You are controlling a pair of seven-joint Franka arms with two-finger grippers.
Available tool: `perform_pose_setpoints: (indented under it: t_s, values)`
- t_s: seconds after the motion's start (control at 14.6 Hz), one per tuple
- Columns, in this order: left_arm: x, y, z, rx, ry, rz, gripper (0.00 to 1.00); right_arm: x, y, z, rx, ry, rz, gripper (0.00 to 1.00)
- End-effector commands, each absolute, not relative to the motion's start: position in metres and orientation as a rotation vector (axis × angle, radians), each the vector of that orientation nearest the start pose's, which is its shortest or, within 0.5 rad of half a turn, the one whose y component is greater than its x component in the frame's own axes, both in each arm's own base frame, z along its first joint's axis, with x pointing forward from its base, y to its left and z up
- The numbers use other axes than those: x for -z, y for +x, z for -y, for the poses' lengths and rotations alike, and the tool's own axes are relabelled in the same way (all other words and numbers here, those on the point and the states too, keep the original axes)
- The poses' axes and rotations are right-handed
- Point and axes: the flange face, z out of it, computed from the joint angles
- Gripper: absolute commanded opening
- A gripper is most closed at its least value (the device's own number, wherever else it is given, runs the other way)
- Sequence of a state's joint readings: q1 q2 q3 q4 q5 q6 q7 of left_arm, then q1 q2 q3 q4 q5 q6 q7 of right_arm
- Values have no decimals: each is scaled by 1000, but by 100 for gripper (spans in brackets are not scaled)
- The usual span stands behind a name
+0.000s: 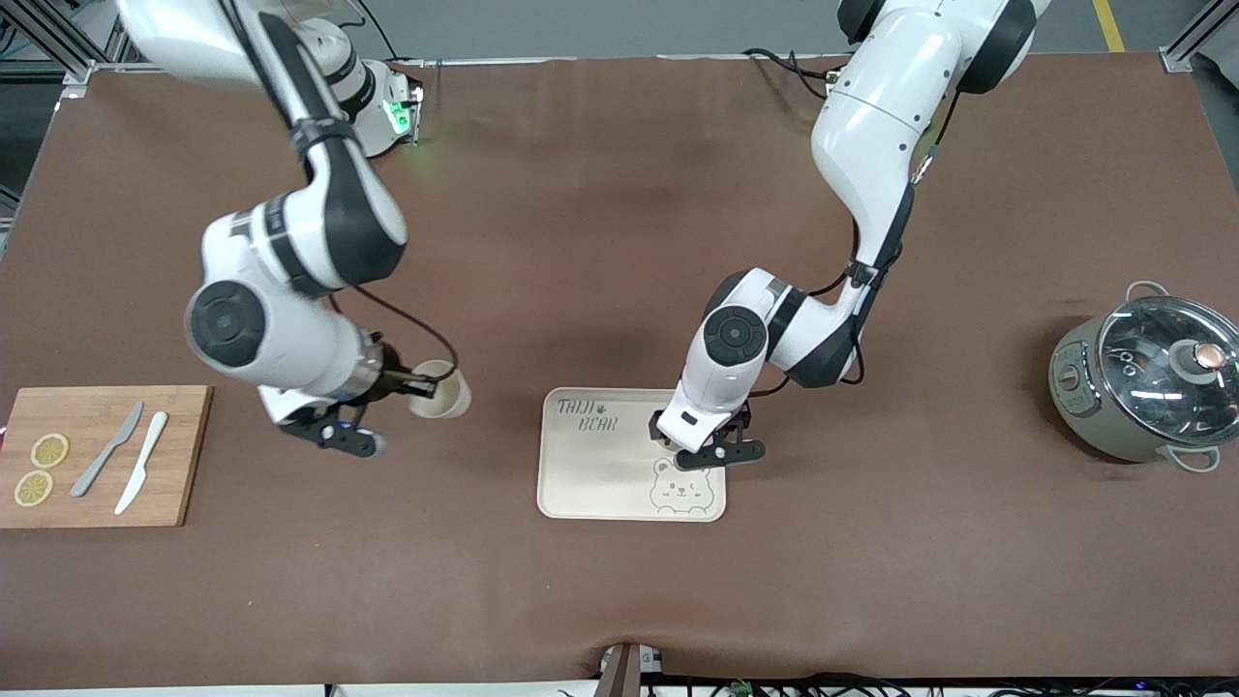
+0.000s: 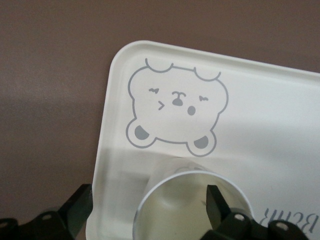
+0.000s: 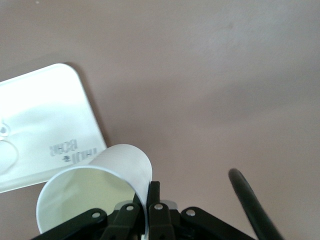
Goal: Place white IKEA cup upright on tray with both arms
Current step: 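Set the cup down with the left gripper while the right gripper carries its cup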
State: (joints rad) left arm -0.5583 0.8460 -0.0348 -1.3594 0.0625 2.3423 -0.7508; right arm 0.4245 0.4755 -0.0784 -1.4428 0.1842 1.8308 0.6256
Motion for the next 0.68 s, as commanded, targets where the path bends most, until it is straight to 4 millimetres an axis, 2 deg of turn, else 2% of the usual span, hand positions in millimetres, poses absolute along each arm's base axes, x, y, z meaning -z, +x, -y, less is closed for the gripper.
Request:
perform_pose_setpoints:
  t_s: [0.0, 0.14, 0.34, 0.48, 0.62]
  values:
    - [-264, 625, 410, 187, -3151, 232, 100, -414, 643, -265, -188, -2980, -626, 0]
    - [-292, 624, 403, 148, -3132, 247, 100, -407, 645, -291, -113, -2944, -698, 0]
    - [-332, 623, 390, 121, -3115, 262, 100, -385, 651, -336, -39, -2900, -776, 0]
    - [-357, 636, 359, 121, -3104, 319, 100, -376, 656, -354, -13, -2877, -817, 0]
    - [-376, 642, 340, 116, -3114, 247, 100, -363, 658, -366, 21, -2860, -817, 0]
